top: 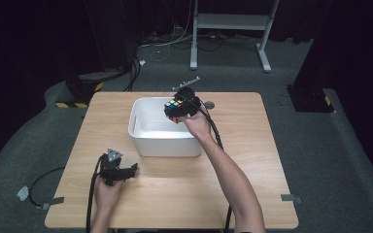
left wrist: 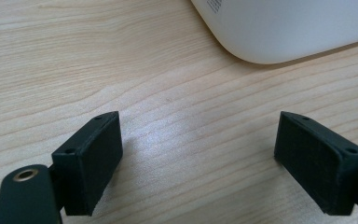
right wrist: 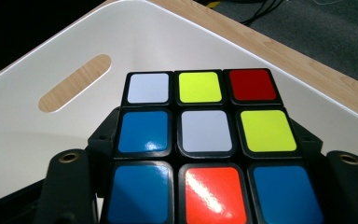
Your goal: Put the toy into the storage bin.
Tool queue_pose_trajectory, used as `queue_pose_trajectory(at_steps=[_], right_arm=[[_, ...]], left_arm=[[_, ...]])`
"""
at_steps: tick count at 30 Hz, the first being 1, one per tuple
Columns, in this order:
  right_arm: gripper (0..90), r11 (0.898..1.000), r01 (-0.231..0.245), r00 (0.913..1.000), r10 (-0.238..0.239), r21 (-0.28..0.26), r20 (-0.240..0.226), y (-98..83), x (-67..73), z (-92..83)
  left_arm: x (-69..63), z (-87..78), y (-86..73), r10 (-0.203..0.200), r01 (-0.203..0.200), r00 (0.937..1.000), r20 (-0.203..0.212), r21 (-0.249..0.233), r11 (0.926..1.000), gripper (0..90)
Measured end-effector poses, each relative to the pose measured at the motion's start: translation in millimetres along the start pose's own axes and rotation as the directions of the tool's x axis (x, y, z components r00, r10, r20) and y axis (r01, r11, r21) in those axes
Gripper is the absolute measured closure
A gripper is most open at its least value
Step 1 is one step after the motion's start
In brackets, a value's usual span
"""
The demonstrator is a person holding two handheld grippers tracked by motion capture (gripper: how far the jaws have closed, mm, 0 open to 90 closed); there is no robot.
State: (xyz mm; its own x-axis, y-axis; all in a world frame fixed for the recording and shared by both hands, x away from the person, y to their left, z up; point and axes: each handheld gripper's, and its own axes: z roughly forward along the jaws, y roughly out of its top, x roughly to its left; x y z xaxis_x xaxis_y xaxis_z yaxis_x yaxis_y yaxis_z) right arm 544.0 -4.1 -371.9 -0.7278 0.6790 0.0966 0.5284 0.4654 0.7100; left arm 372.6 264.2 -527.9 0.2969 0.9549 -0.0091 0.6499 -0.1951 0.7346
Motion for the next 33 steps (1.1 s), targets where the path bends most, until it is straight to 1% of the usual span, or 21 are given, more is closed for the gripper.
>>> queue_pose_trajectory(at_steps=[2,5,8,12,19,25,33], right_arm=[[33.1,1.000,0.006,1.0000,-0.006,-0.001,0.000,-0.3,0.5,-1.1],[33.1,1.000,0.000,1.0000,0.000,-0.015,-0.007,-2.8,0.4,-3.5],[33.1,1.000,-0.002,1.0000,0.002,-0.010,-0.006,-4.6,0.0,-3.6],[33.1,1.000,-0.006,0.9999,0.005,-0.020,-0.010,-6.6,-0.8,-5.8],[33.1,1.000,-0.003,0.9999,0.002,-0.021,-0.017,-9.5,-0.5,-8.5],[33.1,1.000,-0.012,0.9998,0.011,-0.019,-0.014,-12.8,-2.1,-10.3],[33.1,1.000,-0.008,0.9999,0.008,-0.018,-0.011,-14.2,-2.5,-12.4]], left_arm=[[0.0,0.0,0.0,0.000,0.000,1.0000,0.000,0.000,1.0000,15.4],[0.0,0.0,0.0,0.000,0.000,1.0000,0.000,0.001,1.0000,15.4],[0.0,0.0,0.0,0.000,0.000,1.0000,0.000,0.000,1.0000,15.4],[0.0,0.0,0.0,0.000,0.000,1.0000,0.000,0.000,1.0000,15.4],[0.0,0.0,0.0,0.000,0.000,1.0000,0.000,0.000,1.0000,15.4],[0.0,0.0,0.0,0.000,0.000,1.0000,0.000,0.000,1.0000,15.4],[0.0,0.0,0.1,0.000,0.000,1.0000,0.000,0.001,1.0000,15.4]])
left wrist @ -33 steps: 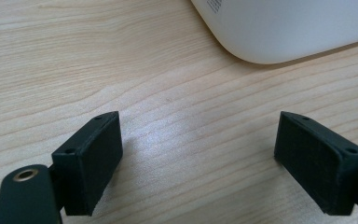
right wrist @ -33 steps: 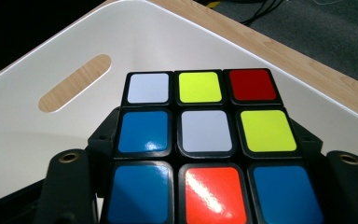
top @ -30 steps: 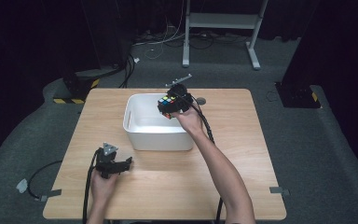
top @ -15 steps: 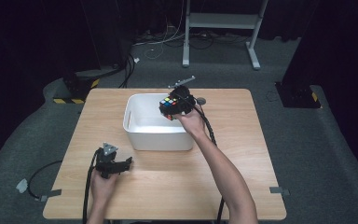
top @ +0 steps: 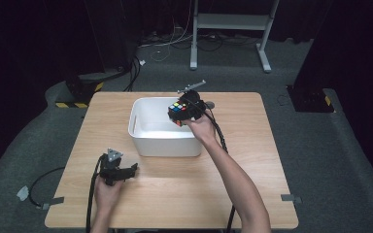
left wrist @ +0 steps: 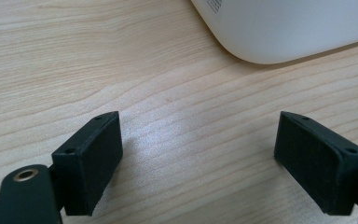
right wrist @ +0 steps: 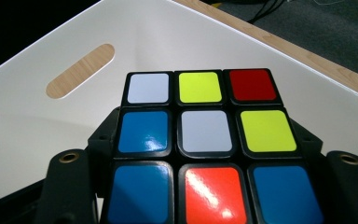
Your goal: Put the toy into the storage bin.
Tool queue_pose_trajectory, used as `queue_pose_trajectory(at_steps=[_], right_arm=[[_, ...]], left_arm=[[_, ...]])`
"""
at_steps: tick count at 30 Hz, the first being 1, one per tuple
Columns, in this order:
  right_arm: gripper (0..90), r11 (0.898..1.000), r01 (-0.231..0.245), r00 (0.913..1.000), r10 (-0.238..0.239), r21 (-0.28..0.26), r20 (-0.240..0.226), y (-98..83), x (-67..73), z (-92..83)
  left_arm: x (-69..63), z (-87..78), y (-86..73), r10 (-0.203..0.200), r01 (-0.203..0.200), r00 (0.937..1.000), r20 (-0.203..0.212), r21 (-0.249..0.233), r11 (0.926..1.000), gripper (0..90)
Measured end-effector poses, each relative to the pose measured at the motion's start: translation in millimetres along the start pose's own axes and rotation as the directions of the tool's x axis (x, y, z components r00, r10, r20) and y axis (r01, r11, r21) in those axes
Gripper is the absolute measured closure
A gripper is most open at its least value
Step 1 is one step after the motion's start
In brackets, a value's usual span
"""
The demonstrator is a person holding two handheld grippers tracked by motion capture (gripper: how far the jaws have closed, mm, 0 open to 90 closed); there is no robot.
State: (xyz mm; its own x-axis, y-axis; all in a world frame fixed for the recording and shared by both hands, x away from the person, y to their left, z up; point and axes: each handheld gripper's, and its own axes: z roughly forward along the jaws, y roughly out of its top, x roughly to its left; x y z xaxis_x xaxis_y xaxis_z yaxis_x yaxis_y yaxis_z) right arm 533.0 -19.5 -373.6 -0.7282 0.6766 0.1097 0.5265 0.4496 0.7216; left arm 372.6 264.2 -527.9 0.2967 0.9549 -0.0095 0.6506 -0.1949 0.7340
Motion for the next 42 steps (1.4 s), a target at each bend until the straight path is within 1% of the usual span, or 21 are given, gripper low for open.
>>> queue_pose_trajectory(at_steps=[14,26,42], right_arm=[[33.1,1.000,0.017,0.9998,-0.017,-0.003,-0.003,-6.5,2.4,-5.4],[33.1,1.000,0.003,1.0000,-0.003,-0.011,-0.005,-11.5,0.2,-9.5],[33.1,1.000,0.002,0.9999,-0.002,-0.019,-0.012,-18.5,-1.3,-13.6]], left_arm=[[0.0,0.1,-0.1,0.000,0.000,1.0000,0.000,-0.001,1.0000,15.4],[0.0,0.1,-0.1,0.000,0.000,1.0000,0.000,-0.001,1.0000,15.5],[0.0,0.1,-0.1,0.000,0.000,1.0000,0.000,-0.001,1.0000,15.4]])
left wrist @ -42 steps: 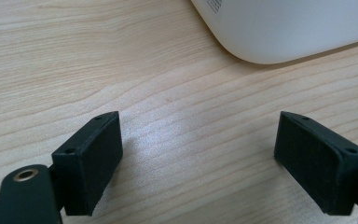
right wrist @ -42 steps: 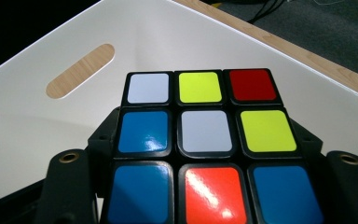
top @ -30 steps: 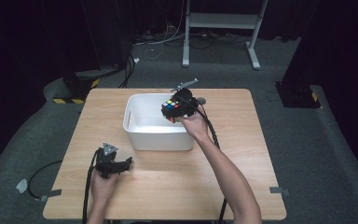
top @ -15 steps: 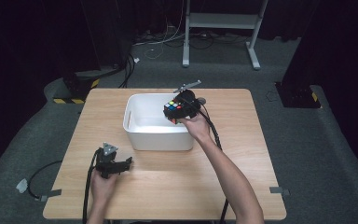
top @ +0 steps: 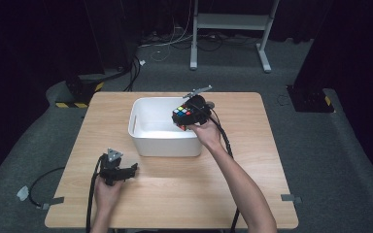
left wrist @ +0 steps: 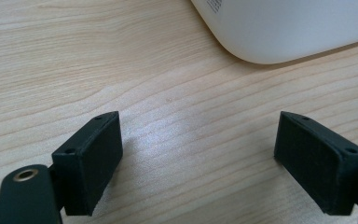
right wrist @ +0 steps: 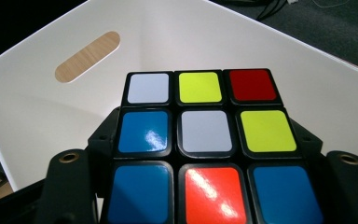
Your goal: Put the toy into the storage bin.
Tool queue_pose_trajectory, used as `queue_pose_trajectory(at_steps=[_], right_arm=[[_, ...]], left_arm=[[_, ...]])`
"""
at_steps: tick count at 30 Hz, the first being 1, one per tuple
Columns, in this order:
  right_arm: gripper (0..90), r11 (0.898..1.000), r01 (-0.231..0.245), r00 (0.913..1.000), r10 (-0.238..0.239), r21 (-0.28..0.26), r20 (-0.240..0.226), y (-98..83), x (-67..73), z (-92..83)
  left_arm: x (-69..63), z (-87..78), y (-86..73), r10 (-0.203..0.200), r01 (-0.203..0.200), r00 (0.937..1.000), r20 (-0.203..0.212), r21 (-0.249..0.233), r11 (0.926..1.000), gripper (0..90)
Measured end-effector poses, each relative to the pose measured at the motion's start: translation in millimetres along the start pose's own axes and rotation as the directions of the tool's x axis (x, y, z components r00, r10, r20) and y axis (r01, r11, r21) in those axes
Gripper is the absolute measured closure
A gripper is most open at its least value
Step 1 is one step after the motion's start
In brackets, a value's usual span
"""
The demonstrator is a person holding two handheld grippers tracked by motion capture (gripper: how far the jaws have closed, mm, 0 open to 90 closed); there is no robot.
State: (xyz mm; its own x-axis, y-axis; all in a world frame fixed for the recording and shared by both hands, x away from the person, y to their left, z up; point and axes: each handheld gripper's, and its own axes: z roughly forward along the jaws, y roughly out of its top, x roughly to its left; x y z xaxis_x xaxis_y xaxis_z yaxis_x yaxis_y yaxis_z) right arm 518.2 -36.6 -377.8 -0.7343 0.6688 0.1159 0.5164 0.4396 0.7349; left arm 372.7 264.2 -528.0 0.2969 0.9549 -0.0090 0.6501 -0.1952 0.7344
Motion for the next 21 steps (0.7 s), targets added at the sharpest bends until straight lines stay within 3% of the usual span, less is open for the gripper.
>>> queue_pose_trajectory(at_steps=[21], right_arm=[[33.2,1.000,-0.006,0.9999,0.006,-0.010,-0.012,-9.4,-2.0,-5.5]], left_arm=[[0.0,0.1,0.0,-0.001,0.001,1.0000,0.000,-0.001,1.0000,15.4]])
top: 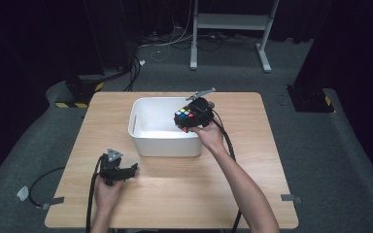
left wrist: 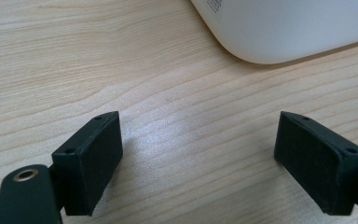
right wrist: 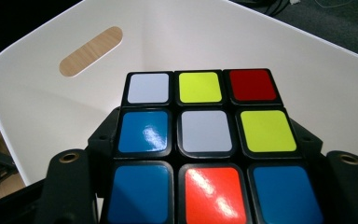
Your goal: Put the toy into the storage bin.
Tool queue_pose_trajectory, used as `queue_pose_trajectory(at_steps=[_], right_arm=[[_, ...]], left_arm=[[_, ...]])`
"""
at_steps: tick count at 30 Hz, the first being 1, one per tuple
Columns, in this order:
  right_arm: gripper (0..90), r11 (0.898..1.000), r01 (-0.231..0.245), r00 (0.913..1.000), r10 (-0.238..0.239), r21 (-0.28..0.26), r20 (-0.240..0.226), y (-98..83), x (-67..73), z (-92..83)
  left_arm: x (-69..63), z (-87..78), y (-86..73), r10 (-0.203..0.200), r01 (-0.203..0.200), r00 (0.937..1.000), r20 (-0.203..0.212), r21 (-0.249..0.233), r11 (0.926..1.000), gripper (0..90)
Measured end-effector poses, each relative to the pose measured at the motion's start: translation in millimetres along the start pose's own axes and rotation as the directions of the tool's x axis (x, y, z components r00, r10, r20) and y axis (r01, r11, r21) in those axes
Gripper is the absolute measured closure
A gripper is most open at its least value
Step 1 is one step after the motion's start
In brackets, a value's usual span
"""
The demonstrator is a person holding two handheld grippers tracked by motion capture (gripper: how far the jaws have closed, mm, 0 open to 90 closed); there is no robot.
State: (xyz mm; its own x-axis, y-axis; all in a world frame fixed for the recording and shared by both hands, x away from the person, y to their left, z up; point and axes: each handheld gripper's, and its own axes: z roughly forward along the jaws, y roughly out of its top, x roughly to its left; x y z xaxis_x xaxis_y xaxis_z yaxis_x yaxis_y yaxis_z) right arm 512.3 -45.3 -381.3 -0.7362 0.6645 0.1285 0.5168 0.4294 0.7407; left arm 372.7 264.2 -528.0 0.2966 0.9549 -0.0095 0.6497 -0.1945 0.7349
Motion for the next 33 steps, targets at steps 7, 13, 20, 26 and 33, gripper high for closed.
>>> queue_pose_trajectory(at_steps=[7,13,20,26,33], right_arm=[[33.1,1.000,0.003,1.0000,-0.003,-0.009,0.001,-1.2,0.3,-3.7],[33.1,1.000,0.003,1.0000,-0.003,-0.014,-0.004,-5.0,0.5,-5.4],[33.1,1.000,0.002,1.0000,-0.002,-0.019,-0.005,-8.6,0.1,-7.1],[33.1,1.000,-0.006,1.0000,0.005,-0.026,-0.005,-12.2,-2.3,-10.2],[33.1,1.000,0.004,1.0000,-0.004,-0.028,0.000,-14.2,-2.2,-14.2]], left_arm=[[0.0,0.0,0.0,0.000,0.000,1.0000,0.000,0.000,1.0000,15.5],[0.0,0.0,0.0,0.000,0.000,1.0000,0.000,0.000,1.0000,15.4],[0.0,0.0,0.0,0.000,0.000,1.0000,0.000,0.000,1.0000,15.4],[0.0,0.0,0.0,0.000,0.000,1.0000,0.000,0.000,1.0000,15.4],[0.0,0.0,0.0,0.000,0.000,1.0000,0.000,0.000,1.0000,15.5]])
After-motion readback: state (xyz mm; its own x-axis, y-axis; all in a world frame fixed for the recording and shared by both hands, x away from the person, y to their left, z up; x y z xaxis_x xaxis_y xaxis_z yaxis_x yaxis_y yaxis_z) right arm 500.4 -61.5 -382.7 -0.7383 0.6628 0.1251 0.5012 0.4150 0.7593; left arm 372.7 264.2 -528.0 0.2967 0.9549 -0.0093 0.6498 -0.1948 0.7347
